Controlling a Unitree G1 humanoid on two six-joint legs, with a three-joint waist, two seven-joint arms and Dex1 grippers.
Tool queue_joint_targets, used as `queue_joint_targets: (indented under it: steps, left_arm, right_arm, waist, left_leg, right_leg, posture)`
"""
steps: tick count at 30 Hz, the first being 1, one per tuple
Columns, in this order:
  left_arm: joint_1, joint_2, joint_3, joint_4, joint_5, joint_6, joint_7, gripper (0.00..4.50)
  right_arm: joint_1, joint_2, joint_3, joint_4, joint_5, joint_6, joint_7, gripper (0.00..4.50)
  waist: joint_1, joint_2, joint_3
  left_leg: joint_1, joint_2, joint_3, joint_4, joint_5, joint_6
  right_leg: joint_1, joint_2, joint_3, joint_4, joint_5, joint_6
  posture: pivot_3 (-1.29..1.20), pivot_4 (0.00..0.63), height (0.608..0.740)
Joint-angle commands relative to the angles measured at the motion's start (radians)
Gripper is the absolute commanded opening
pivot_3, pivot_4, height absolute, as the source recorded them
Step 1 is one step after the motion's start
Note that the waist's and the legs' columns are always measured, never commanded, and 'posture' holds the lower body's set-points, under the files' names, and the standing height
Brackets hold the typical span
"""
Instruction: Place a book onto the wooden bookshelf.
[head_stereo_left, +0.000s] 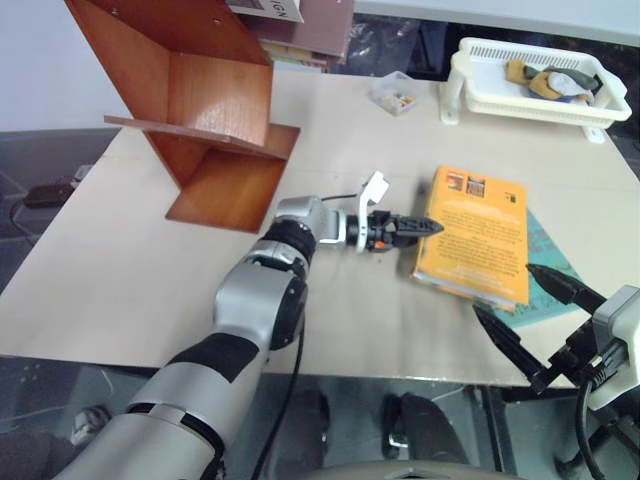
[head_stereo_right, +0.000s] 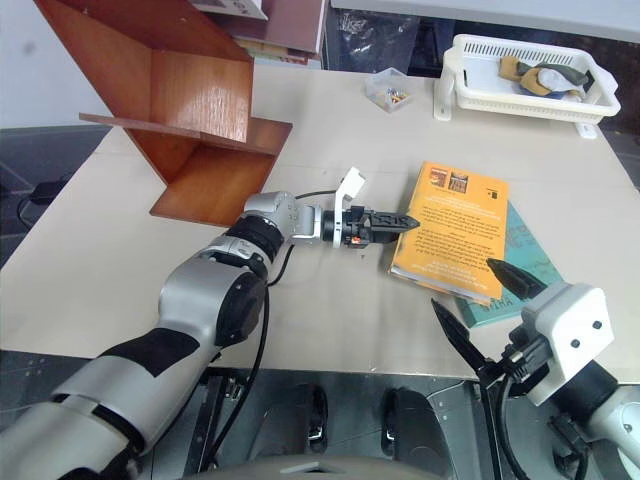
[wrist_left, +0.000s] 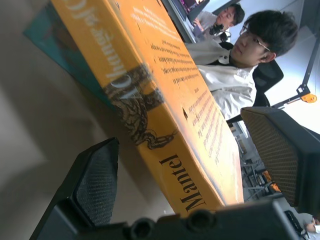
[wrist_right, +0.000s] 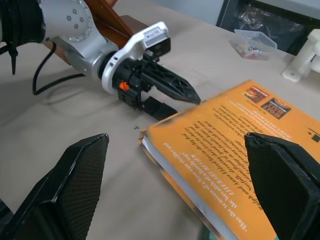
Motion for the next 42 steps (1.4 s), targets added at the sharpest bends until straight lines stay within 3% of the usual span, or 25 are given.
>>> queue_joint_targets:
  steps: [1, 8, 11, 13, 16, 17, 20, 24, 31, 37, 40, 42]
  left_arm:
    - [-0.033, -0.028, 0.053, 0.014, 0.000, -0.025, 0.014, 4.50]
    - [-0.045, -0.044, 0.159, 0.047, -0.014, -0.010, 0.091, 4.50]
    - [-0.046, -0.043, 0.194, 0.056, -0.011, 0.007, 0.119, 3.68]
    - [-0.046, -0.042, 0.206, 0.057, -0.006, 0.021, 0.119, 2.59]
    - [-0.043, -0.036, 0.219, 0.058, -0.002, 0.041, 0.127, 1.65]
    - [-0.040, -0.035, 0.228, 0.059, -0.004, 0.048, 0.135, 1.11]
    - [-0.036, -0.028, 0.255, 0.057, -0.016, 0.081, 0.146, 0.30]
    - [-0.042, 0.003, 0.289, 0.044, -0.028, 0.127, 0.150, 0.30]
    - [-0.068, 0.138, 0.288, -0.092, -0.051, 0.249, 0.108, 0.30]
    - [0.085, 0.228, 0.098, -0.556, -0.007, 0.134, 0.052, 0.30]
    - [0.240, 0.314, -0.026, -0.871, 0.050, -0.027, 0.027, 0.30]
    - [0.311, 0.351, -0.068, -0.988, 0.076, -0.138, 0.015, 0.30]
  right_arm:
    - [-0.037, 0.001, -0.021, -0.023, 0.038, 0.031, 0.000, 4.46]
    - [-0.079, 0.003, -0.030, -0.023, 0.069, 0.079, 0.007, 4.46]
    - [-0.081, 0.006, -0.038, -0.023, 0.074, 0.090, 0.009, 4.50]
    - [-0.081, 0.007, -0.041, -0.023, 0.077, 0.092, 0.008, 4.50]
    - [-0.086, 0.002, -0.043, -0.023, 0.085, 0.096, 0.003, 4.50]
    - [-0.086, 0.003, -0.045, -0.023, 0.085, 0.098, 0.004, 4.50]
    - [-0.093, 0.002, -0.043, -0.023, 0.089, 0.109, 0.003, 4.50]
    - [-0.112, 0.003, -0.041, -0.023, 0.095, 0.125, 0.004, 4.50]
    - [-0.207, 0.052, -0.030, -0.023, 0.120, 0.211, 0.021, 4.50]
    - [-0.490, 0.142, 0.081, 0.067, 0.177, 0.320, 0.071, 4.50]
    - [-0.683, 0.205, 0.160, 0.175, 0.193, 0.370, 0.129, 4.50]
    - [-0.764, 0.240, 0.186, 0.227, 0.192, 0.407, 0.165, 4.50]
  waist:
    - [0.000, 0.000, 0.000]
    - [0.000, 0.000, 0.000]
    - [0.000, 0.000, 0.000]
    - [0.000, 0.000, 0.000]
    - [0.000, 0.000, 0.000]
    - [0.000, 0.000, 0.000]
    - [-0.001, 0.000, 0.000]
    - [-0.001, 0.000, 0.000]
    - [-0.002, 0.000, 0.000]
    - [-0.002, 0.000, 0.000]
    - [-0.009, 0.001, -0.001]
    - [-0.006, 0.001, 0.000]
  left_leg:
    - [0.000, 0.000, 0.000, 0.000, 0.000, 0.000]
    - [0.000, 0.000, 0.000, 0.000, 0.000, 0.000]
    - [0.000, 0.000, 0.000, 0.000, 0.000, 0.000]
    - [0.000, 0.000, 0.000, 0.000, 0.000, 0.000]
    - [0.000, 0.000, 0.000, 0.000, 0.000, 0.000]
    - [0.000, 0.000, 0.000, 0.000, 0.000, 0.000]
    - [0.000, 0.000, 0.000, 0.000, 0.000, 0.000]
    - [0.001, 0.000, 0.000, 0.000, 0.000, 0.000]
    - [0.001, 0.000, 0.000, 0.000, 0.000, 0.000]
    - [0.002, 0.000, 0.000, 0.001, 0.000, 0.000]
    - [0.003, 0.000, 0.002, 0.001, 0.000, 0.000]
    - [0.003, 0.001, 0.002, 0.001, 0.000, 0.000]
  right_leg:
    - [0.000, 0.000, 0.000, 0.000, 0.000, 0.000]
    - [0.000, 0.000, 0.000, 0.000, 0.000, 0.000]
    - [0.000, 0.000, 0.000, 0.000, 0.000, 0.000]
    - [0.000, 0.000, 0.000, 0.001, 0.000, 0.000]
    - [0.000, 0.000, 0.000, 0.001, 0.000, 0.000]
    - [0.000, 0.000, 0.000, 0.001, 0.000, 0.000]
    - [0.000, 0.000, 0.000, 0.001, 0.000, 0.000]
    - [0.000, 0.000, 0.000, 0.001, 0.000, 0.000]
    - [0.000, 0.000, 0.000, 0.002, 0.000, 0.000]
    - [0.001, 0.000, 0.001, 0.003, 0.000, 0.000]
    - [0.001, 0.000, 0.003, 0.004, 0.001, -0.002]
    - [0.000, 0.001, 0.003, 0.004, 0.002, -0.004]
  posture:
    - [0.00, 0.150, 0.740]
    - [0.00, 0.150, 0.740]
    - [0.00, 0.150, 0.740]
    - [0.00, 0.150, 0.740]
    - [0.00, 0.150, 0.740]
    - [0.00, 0.150, 0.740]
    - [0.00, 0.150, 0.740]
    - [0.00, 0.150, 0.740]
    - [0.00, 0.150, 0.740]
    - [0.00, 0.150, 0.740]
    - [0.00, 0.150, 0.740]
    - [0.00, 0.150, 0.740]
